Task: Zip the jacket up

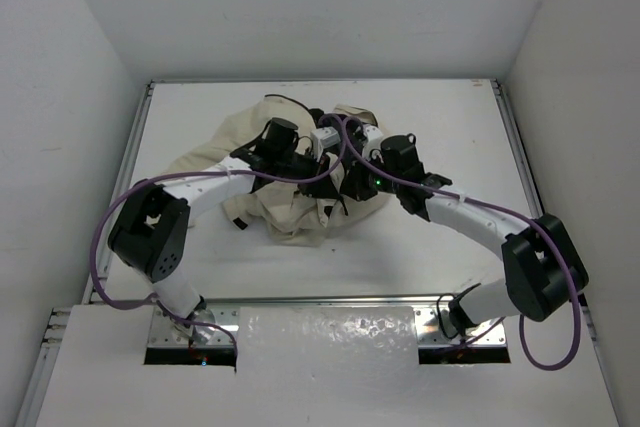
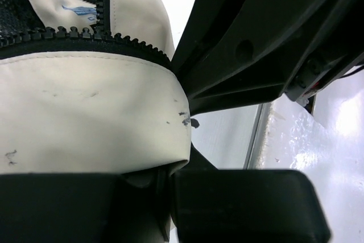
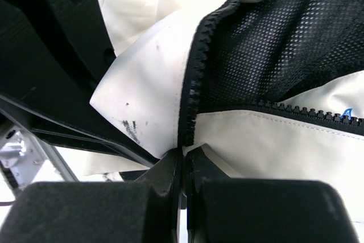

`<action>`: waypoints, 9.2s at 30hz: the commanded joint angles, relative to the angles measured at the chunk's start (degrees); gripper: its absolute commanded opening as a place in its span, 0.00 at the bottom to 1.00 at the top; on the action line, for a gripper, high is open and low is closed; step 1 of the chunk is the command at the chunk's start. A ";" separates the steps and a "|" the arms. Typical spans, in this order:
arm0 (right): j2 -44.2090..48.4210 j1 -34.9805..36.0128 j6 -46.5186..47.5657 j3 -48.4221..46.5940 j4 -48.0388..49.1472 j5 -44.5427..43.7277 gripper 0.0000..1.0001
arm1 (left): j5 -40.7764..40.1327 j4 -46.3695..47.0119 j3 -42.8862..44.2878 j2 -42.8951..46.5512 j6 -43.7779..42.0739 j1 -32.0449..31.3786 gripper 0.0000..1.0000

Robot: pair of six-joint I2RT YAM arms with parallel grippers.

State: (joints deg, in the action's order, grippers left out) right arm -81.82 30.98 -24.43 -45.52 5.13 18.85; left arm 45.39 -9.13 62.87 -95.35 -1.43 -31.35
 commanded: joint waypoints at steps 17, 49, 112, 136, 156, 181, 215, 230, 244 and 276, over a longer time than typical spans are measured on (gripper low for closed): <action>-0.09 -1.19 4.45 -3.08 0.87 -1.00 0.43 | -1.97 0.42 -2.66 1.31 -2.35 3.05 0.07; 1.68 18.76 -5.89 -5.10 -17.86 -29.04 0.31 | -3.02 13.52 -8.55 2.36 10.22 1.30 0.02; 6.24 2.77 0.08 -4.93 -23.23 -4.62 0.61 | 4.53 17.03 -8.91 -1.07 7.50 -0.55 0.00; 17.85 5.23 -16.25 5.76 -23.63 -6.16 0.58 | 9.28 17.74 -8.47 -2.29 6.79 -0.29 0.00; 9.40 -1.45 -6.08 7.73 -11.37 1.19 0.14 | 13.94 16.95 -9.70 -0.89 7.23 -0.38 0.00; 5.54 -2.86 11.86 4.76 -2.91 -0.91 0.03 | 14.92 7.74 -3.75 -7.73 12.06 3.57 0.00; 3.43 16.29 -3.95 -4.15 -10.40 -40.56 0.33 | -4.95 -7.49 12.54 -20.14 22.00 4.55 0.00; -10.20 18.33 -16.36 -3.70 -11.37 -43.63 0.28 | -6.62 -7.31 13.68 -20.93 21.48 4.72 0.00; -18.28 16.39 -9.42 -4.84 -5.75 -39.51 0.29 | -3.90 -7.66 12.19 -21.81 17.69 4.90 0.00; -21.89 12.35 -10.30 -7.92 -10.31 -31.94 0.27 | -3.20 -7.84 12.27 -22.69 17.16 4.90 0.00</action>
State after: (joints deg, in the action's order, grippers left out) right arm -103.04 42.46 -36.14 -52.45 -2.48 -12.47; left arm 41.58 -17.87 74.50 -118.17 16.43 -26.57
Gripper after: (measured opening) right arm 0.272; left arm 0.006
